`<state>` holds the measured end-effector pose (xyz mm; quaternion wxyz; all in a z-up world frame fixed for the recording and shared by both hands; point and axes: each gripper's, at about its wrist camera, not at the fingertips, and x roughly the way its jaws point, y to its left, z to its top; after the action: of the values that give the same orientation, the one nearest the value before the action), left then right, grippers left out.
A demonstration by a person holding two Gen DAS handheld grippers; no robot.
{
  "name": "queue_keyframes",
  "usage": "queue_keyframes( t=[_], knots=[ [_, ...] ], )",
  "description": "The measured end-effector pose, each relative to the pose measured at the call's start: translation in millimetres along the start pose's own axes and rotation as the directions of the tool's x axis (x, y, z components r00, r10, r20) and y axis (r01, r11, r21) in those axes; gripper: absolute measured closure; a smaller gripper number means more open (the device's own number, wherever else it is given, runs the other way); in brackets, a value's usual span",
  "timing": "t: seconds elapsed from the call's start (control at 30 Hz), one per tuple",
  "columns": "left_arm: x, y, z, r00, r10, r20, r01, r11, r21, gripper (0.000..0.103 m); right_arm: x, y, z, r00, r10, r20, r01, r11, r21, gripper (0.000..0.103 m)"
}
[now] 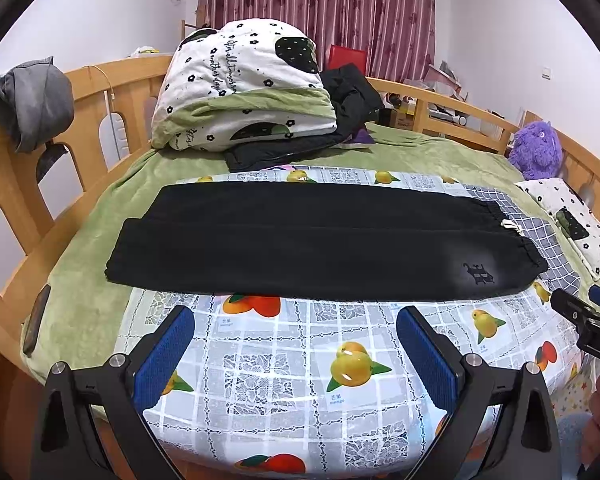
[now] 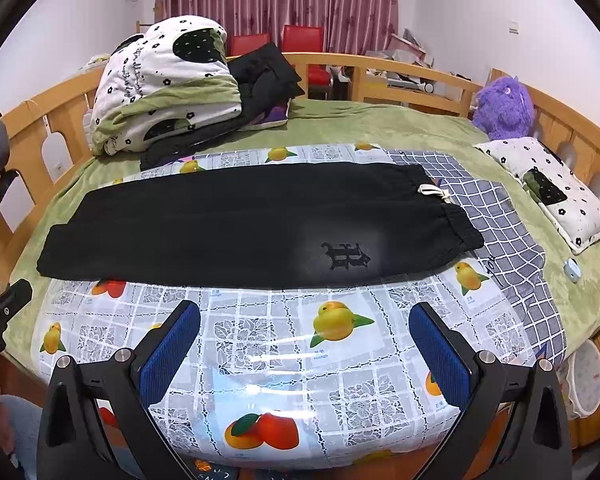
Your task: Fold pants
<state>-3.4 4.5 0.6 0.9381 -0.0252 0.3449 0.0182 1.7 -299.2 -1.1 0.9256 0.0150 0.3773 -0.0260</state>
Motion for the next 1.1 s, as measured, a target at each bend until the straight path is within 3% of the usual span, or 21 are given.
queue_keyframes(
  t=[1.1],
  knots=[
    [2.9, 6.4, -3.2, 1.0, -0.003, -0.008, 0.002, 1.0, -0.019, 0.002, -0.4, 3.6, 0.5, 1.0, 0.012, -0.001, -0.012, 1.0, -0.005, 0.001]
  ],
)
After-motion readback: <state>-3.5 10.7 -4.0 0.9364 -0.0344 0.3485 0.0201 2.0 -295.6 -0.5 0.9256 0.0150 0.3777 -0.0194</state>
